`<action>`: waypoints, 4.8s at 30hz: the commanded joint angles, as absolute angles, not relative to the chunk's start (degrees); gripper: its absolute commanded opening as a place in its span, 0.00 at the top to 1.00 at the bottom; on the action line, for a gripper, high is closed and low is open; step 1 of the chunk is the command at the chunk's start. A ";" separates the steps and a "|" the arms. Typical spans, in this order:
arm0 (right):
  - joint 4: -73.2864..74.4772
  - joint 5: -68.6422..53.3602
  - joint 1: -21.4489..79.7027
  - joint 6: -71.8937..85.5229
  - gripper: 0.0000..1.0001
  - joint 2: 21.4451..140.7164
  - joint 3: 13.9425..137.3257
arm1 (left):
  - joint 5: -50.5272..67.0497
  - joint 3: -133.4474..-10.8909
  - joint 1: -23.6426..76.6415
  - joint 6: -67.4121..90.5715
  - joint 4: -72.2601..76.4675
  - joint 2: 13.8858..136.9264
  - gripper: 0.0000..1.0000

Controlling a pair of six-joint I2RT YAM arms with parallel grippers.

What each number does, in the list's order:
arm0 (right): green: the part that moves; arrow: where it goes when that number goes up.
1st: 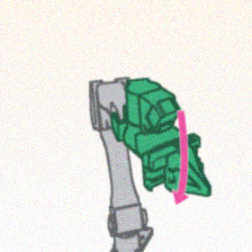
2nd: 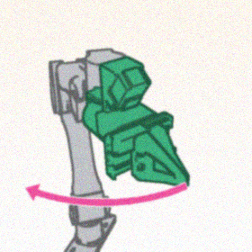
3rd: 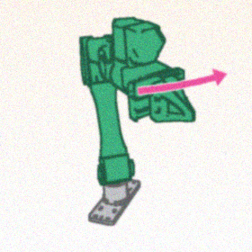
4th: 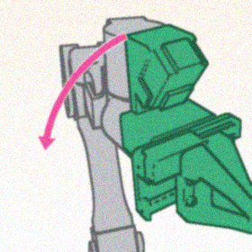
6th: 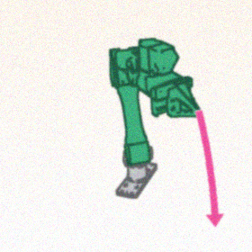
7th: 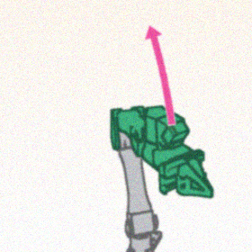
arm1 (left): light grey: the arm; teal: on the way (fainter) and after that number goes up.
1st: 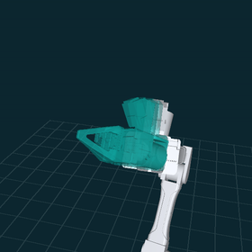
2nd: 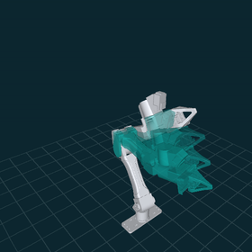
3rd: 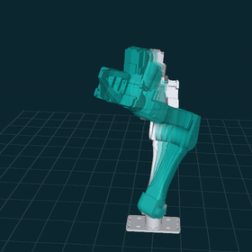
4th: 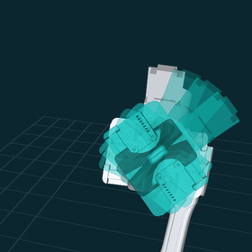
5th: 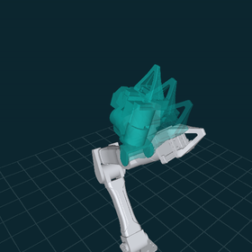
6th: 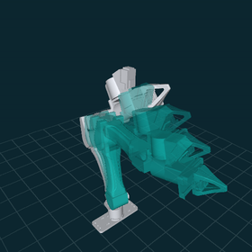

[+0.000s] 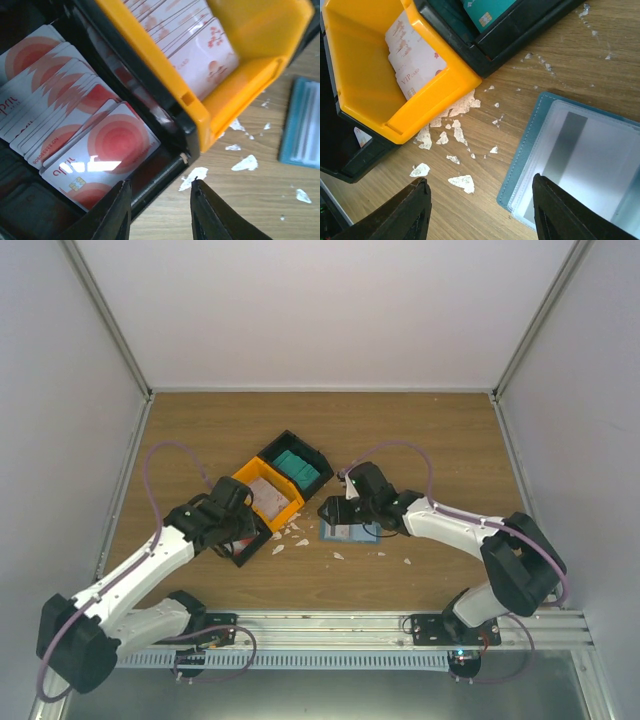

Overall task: Put the credit cards into the card holder
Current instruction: Move the storage box to the center of the board, then pick up the credit card from the storage box.

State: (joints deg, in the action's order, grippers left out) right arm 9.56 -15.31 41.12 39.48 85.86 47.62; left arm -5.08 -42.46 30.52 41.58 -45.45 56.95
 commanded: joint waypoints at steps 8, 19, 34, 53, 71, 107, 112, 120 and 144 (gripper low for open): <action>6.11 -15.10 42.28 38.16 0.46 88.35 47.14 | -2.49 -42.01 25.53 38.17 -37.94 70.23 0.65; 6.81 -10.66 41.91 38.58 0.46 86.29 44.79 | 1.67 -47.56 22.50 28.74 -29.11 79.67 0.50; 4.75 -13.73 42.13 39.16 0.46 87.02 44.56 | -1.18 -48.63 21.93 26.18 -29.99 86.47 0.50; 4.41 -13.62 42.69 39.78 0.46 87.29 44.82 | 4.63 -49.54 21.98 24.45 -30.59 87.96 0.62; 2.95 -14.15 42.72 41.03 0.46 86.14 43.38 | 16.35 -47.73 22.70 24.70 -33.84 81.36 0.74; 2.90 -14.63 42.72 41.13 0.47 88.13 44.12 | 18.00 -49.05 24.28 20.79 -36.84 79.79 0.83; 2.86 -14.68 42.78 41.06 0.47 88.38 44.25 | 18.97 -49.37 24.26 20.23 -37.37 79.07 0.83; 2.66 -15.10 42.72 40.69 0.47 88.12 44.24 | 14.86 -50.63 24.34 20.04 -38.77 78.05 0.94; -24.23 -35.58 43.06 44.39 0.22 84.33 44.48 | 25.26 -57.20 20.44 23.68 -37.24 63.12 1.00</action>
State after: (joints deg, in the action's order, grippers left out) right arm -15.27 -30.48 42.46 42.46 85.45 43.29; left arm 13.87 -53.60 22.02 22.61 -40.47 66.02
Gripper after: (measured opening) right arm 0.767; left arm 0.028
